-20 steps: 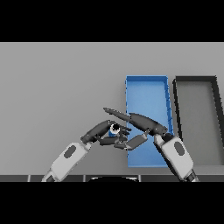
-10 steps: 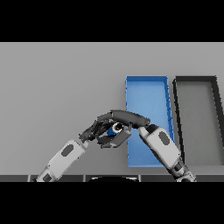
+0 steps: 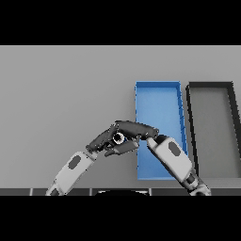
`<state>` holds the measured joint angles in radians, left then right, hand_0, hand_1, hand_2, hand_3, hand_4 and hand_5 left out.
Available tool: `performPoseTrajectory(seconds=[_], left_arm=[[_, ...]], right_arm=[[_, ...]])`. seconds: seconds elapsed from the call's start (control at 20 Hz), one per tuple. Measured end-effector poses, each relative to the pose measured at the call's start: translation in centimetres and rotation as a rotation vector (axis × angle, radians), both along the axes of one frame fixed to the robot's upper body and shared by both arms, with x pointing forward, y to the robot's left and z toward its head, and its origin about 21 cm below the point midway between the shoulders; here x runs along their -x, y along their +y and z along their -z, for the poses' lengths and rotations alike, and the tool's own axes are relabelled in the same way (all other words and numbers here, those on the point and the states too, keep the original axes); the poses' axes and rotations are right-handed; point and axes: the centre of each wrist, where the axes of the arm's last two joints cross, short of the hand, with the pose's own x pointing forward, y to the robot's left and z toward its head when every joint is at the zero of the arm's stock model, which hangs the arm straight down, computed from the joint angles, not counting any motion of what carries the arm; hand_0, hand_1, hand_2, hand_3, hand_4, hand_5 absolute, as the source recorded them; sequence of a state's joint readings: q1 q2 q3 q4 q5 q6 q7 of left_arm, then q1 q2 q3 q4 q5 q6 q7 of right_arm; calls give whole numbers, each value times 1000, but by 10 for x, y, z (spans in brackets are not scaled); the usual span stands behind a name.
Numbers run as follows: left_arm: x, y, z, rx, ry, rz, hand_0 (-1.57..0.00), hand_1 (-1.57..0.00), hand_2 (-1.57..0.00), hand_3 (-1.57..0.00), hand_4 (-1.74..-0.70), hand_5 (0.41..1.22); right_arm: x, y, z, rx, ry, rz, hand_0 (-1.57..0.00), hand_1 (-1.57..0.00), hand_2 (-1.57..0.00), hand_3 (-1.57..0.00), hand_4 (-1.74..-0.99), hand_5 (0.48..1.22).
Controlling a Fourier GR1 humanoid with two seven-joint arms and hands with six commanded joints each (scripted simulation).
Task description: Pick up the blue pipe and place it into the blue bin.
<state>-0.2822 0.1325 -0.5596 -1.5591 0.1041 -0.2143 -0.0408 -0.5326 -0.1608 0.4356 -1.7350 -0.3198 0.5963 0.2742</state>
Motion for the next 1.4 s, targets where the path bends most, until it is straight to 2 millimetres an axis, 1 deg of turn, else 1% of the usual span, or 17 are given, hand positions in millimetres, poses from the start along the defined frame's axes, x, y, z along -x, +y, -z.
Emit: performPoseTrajectory(seconds=[0.1,0.15,0.2,0.25,0.35,0.4,0.55,0.6,0.7,0.85,0.9,0.95,1.1,1.2,1.25,1.3,1.4], left_arm=[[0,1,-2,-10,9,-13,-1516,-1512,-1388,-1503,-1727,1221],[-1,5,-3,-1,10,-12,-1435,-1354,-1221,-1333,-1648,1221],[0,4,-3,-1,-15,-13,-1157,-1083,-977,-1066,-1535,1221],[-2,8,-4,-26,-58,-6,-925,-866,-781,-853,-1415,1221],[-4,11,-2,-114,-105,45,-592,-554,-500,-546,-1216,1221],[-3,10,-2,-140,-125,67,-473,-443,-399,-436,-1143,1187],[-5,13,0,-171,-153,63,-242,-226,-204,-223,-999,930],[-5,14,2,-202,-139,45,-193,-181,-163,-178,-968,849],[-5,14,1,-228,-132,32,-123,-115,-104,-114,-915,735],[-6,15,-2,-245,-114,17,-63,-59,-53,-58,-887,638],[-3,12,2,-239,-100,17,-50,-47,-42,-46,-887,617],[-3,15,4,-236,-86,14,-40,-37,-33,-37,-887,599],[-7,15,5,-235,-55,2,-20,-19,-17,-18,-897,569],[-6,12,2,-237,-53,-8,-12,-12,-10,-11,-896,555],[-7,13,1,-245,-50,-10,-10,-9,-8,-9,-901,548],[-6,17,6,-261,-32,-12,-8,-7,-6,-7,-906,541],[-6,15,5,-264,-15,-14,-4,-4,-4,-4,-914,524]], right_arm=[[1,1,2,-17,5,-7,-1524,-1523,-1525,-1505,-1475,1155],[1,2,1,-29,12,4,-1533,-1533,-1534,-1518,-1480,1168],[3,1,2,-53,23,10,-1541,-1540,-1542,-1529,-1483,1179],[3,1,2,-75,40,8,-1547,-1546,-1548,-1537,-1487,1187],[2,2,1,-13,53,14,-1556,-1555,-1556,-1549,-1490,1199],[4,1,1,1,55,16,-1559,-1558,-1559,-1554,-1491,1204],[6,2,-1,-16,47,3,-1565,-1565,-1565,-1562,-1494,1212],[7,2,-2,-48,35,-7,-1566,-1566,-1566,-1564,-1495,1214],[5,3,-2,-46,27,-7,-1568,-1568,-1568,-1566,-1496,1216],[7,3,-2,-52,5,-7,-1569,-1569,-1569,-1569,-1493,1219],[7,0,1,-58,13,-8,-1570,-1570,-1570,-1569,-1491,1219],[7,2,0,-74,14,-11,-1570,-1570,-1570,-1570,-1490,1220],[1,2,-3,-68,32,-1,-1570,-1570,-1570,-1570,-1488,1220],[2,0,-11,-95,49,5,-1571,-1571,-1571,-1571,-1490,1221],[3,0,-11,-96,79,7,-1571,-1571,-1571,-1571,-1491,1221],[4,0,-14,-114,114,-2,-1571,-1571,-1571,-1571,-1541,1221],[2,-6,-30,-137,144,-5,-1571,-1571,-1571,-1571,-1613,1221]])
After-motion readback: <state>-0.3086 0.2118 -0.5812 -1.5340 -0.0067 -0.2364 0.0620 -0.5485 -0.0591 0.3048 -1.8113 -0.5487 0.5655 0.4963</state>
